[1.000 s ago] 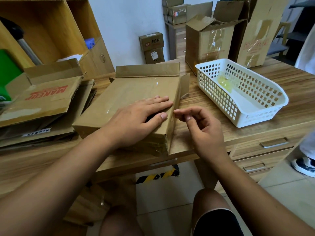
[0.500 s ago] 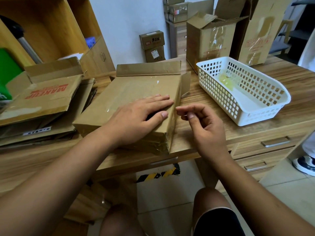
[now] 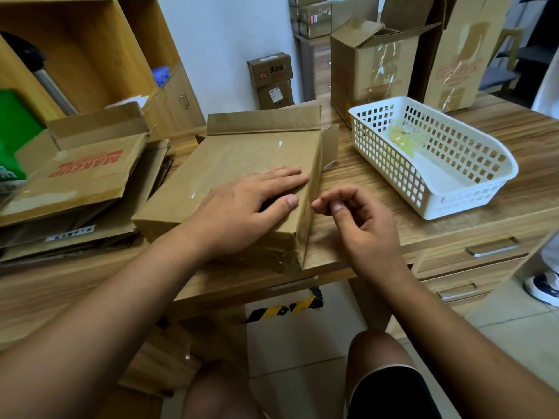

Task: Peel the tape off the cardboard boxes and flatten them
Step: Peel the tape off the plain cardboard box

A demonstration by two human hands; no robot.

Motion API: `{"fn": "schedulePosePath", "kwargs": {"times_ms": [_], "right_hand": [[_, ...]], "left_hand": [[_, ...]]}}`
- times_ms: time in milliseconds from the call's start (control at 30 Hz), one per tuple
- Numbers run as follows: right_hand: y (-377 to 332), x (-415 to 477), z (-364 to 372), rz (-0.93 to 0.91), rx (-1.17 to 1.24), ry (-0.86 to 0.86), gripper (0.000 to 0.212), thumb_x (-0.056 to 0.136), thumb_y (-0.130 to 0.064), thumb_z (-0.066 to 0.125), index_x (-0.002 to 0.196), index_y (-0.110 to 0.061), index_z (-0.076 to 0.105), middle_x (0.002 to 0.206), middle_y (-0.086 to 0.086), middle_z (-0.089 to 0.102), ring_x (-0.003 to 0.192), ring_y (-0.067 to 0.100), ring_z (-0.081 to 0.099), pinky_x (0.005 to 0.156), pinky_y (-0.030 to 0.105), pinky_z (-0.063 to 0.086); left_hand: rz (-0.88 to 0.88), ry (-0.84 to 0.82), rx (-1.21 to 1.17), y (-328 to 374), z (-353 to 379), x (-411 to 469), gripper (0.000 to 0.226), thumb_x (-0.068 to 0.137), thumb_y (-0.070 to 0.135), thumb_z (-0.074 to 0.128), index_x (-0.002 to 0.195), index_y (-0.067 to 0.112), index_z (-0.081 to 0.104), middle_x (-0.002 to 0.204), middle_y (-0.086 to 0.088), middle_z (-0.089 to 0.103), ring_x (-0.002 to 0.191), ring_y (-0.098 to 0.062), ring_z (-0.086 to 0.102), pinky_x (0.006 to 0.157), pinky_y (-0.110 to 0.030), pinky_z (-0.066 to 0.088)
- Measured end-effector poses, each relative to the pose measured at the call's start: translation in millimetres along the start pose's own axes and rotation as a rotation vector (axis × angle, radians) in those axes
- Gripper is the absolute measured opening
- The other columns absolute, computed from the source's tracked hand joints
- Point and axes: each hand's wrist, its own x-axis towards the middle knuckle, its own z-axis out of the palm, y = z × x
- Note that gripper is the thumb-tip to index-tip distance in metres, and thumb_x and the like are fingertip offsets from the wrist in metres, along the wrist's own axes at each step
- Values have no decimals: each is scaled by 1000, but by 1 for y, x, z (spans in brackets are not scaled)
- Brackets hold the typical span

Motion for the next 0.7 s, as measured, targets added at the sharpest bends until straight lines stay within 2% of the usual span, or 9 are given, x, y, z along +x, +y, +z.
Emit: {"fn": "schedulePosePath", "kwargs": {"times_ms": [100, 200, 433, 567, 700], "right_hand": [[-2, 2, 1, 16, 74, 20, 19, 101, 6, 51, 108, -1, 66, 106, 9, 74, 104, 21, 71, 93, 30, 55], [-4, 5, -2, 46, 122, -3, 19, 101, 6, 50, 107, -2, 67, 104, 10, 76, 103, 22, 72, 90, 26, 54], [-8, 6, -5, 104, 171, -39, 18, 101, 4, 50, 104, -3, 66, 103, 12, 77, 101, 23, 73, 90, 27, 54], [-8, 6, -4, 92, 133, -71, 20, 101, 5, 50, 101, -6, 66, 95, 12, 76, 95, 23, 73, 89, 28, 56], [-7, 6, -5, 100, 198, 38, 18, 102, 4, 48, 103, -2, 65, 101, 14, 76, 101, 27, 72, 92, 34, 56]], "left_hand": [[-4, -1, 4, 0, 0, 0, 52, 96, 59, 30, 147, 52, 37, 153, 33, 32, 144, 9, 22, 116, -40, 33], [-4, 5, 3, 0, 1, 0, 52, 96, 58, 30, 147, 51, 38, 153, 32, 33, 144, 9, 23, 116, -40, 33], [-7, 4, 9, 1, 0, 0, 52, 96, 58, 30, 147, 51, 38, 153, 32, 32, 143, 10, 22, 116, -41, 34], [-5, 6, -4, 0, 1, 0, 52, 96, 58, 31, 147, 51, 38, 153, 32, 33, 144, 8, 23, 117, -41, 32], [-15, -16, 1, 1, 0, 0, 53, 95, 59, 29, 147, 52, 36, 153, 34, 30, 142, 10, 21, 114, -36, 32]]}}
